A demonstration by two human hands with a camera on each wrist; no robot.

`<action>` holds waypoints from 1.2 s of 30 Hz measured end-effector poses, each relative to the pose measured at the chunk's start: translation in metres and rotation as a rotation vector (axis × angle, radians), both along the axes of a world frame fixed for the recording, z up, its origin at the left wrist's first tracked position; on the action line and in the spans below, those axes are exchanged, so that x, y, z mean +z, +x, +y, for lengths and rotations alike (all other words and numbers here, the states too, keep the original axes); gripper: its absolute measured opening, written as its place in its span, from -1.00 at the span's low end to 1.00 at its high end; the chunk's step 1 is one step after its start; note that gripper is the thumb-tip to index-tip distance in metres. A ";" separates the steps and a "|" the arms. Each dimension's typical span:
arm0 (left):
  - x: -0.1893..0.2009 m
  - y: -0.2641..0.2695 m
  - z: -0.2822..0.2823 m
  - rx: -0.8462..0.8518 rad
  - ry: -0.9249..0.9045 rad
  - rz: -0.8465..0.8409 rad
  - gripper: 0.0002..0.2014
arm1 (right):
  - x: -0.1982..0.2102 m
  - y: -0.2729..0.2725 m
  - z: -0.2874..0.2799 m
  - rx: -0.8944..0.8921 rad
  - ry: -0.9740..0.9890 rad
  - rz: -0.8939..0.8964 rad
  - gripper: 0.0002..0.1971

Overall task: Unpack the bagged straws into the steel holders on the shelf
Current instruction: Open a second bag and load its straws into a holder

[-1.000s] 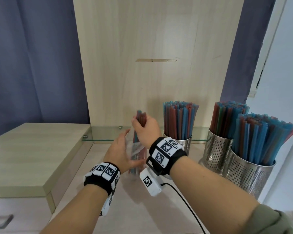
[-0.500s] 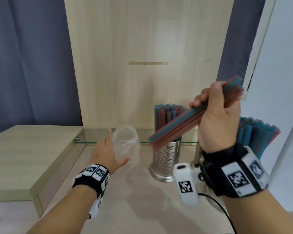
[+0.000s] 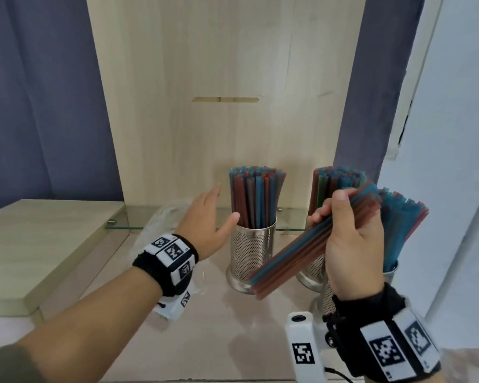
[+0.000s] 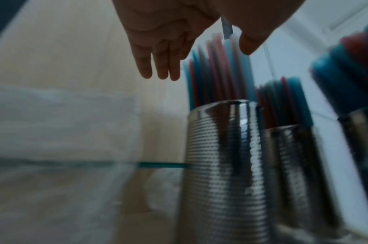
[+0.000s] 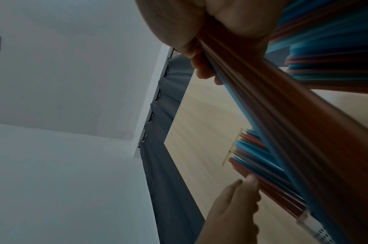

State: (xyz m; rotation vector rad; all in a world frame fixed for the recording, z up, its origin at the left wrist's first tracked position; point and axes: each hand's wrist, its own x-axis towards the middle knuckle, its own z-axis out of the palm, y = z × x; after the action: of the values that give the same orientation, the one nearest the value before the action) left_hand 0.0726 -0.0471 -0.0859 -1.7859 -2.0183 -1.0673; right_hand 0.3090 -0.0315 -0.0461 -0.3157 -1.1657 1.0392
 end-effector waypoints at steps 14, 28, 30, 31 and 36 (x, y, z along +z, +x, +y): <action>0.007 0.040 0.057 0.030 0.074 -0.459 -0.02 | -0.008 0.021 0.004 -0.108 0.133 -0.102 -0.88; -0.002 0.015 0.017 -0.202 0.120 -0.278 -0.12 | 0.029 0.002 0.002 -0.011 0.175 0.038 -0.89; -0.007 0.017 0.015 -0.229 0.178 -0.307 -0.23 | 0.034 -0.003 0.003 -0.003 0.187 0.045 -0.90; -0.009 0.017 0.014 -0.236 0.212 -0.318 -0.26 | 0.035 -0.005 0.004 -0.005 0.189 0.048 -0.91; -0.009 0.017 0.012 -0.271 0.196 -0.342 -0.10 | 0.035 -0.008 0.002 -0.022 0.189 0.043 -0.91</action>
State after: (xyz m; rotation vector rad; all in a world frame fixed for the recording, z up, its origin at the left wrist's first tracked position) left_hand 0.0899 -0.0353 -0.0946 -1.9129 -1.7927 -1.6908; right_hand 0.3012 -0.0297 -0.0109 -0.1564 -1.2087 0.9049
